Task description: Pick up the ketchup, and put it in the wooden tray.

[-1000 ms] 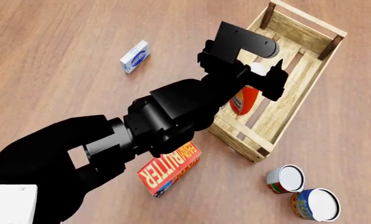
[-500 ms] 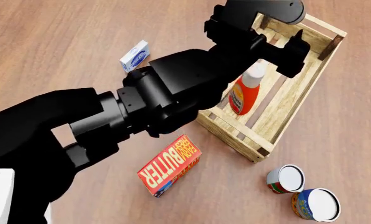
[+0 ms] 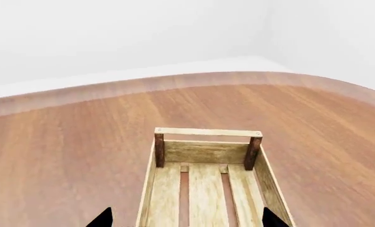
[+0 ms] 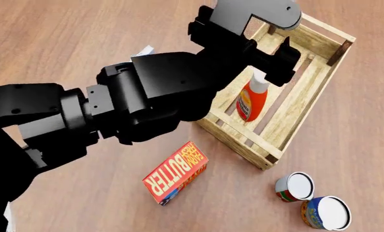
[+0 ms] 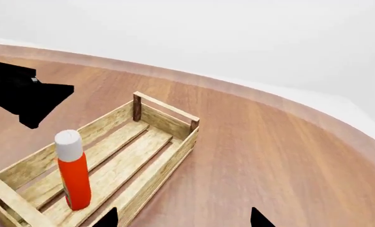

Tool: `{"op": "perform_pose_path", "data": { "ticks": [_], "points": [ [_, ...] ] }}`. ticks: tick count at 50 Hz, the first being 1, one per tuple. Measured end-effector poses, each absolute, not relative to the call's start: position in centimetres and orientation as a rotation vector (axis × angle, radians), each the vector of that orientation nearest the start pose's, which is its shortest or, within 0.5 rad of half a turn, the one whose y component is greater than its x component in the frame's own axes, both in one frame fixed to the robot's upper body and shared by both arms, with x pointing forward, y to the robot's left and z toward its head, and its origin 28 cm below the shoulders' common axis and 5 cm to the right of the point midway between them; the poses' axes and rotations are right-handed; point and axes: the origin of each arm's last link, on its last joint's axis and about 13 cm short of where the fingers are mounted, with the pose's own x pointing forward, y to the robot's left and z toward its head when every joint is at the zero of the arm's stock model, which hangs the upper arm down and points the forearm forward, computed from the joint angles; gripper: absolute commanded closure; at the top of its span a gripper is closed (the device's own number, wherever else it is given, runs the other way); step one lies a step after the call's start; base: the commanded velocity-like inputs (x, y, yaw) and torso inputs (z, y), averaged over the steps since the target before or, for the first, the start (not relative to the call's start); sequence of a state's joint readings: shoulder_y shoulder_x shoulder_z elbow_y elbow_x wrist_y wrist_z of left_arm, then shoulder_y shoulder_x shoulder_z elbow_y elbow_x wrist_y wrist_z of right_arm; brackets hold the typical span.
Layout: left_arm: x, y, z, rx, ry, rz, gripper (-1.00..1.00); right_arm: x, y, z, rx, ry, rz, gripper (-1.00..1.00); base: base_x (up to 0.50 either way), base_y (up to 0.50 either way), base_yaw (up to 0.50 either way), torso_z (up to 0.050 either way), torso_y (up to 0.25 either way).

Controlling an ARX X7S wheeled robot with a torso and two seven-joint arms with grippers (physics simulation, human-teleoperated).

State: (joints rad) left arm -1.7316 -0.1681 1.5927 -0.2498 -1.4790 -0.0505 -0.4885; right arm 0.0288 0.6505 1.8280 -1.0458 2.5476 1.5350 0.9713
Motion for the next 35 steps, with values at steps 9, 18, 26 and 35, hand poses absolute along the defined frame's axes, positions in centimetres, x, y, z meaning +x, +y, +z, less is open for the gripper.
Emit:
{"op": "perform_pose_path", "data": {
  "ticks": [9, 18, 26, 35],
  "points": [
    [32.5, 6.3, 30.2, 0.155, -0.149, -0.580, -1.00, 3.8, -18.0, 22.3, -0.103, -0.188, -0.167, -1.00, 0.00, 0.00, 0.00, -0.015, 0.203],
    [32.4, 6.5, 30.1, 0.141, -0.129, -0.531, -1.00, 4.4, -17.6, 22.2, -0.106, -0.181, -0.142, -1.00, 0.00, 0.00, 0.00, -0.015, 0.201],
    [32.3, 6.5, 30.1, 0.134, -0.114, -0.502, -1.00, 4.7, -17.4, 22.1, -0.107, -0.177, -0.129, -1.00, 0.00, 0.00, 0.00, -0.015, 0.198],
    [32.2, 6.6, 30.1, 0.125, -0.095, -0.478, -1.00, 4.8, -17.3, 22.0, -0.106, -0.173, -0.119, -1.00, 0.00, 0.00, 0.00, -0.015, 0.191]
  ]
}}
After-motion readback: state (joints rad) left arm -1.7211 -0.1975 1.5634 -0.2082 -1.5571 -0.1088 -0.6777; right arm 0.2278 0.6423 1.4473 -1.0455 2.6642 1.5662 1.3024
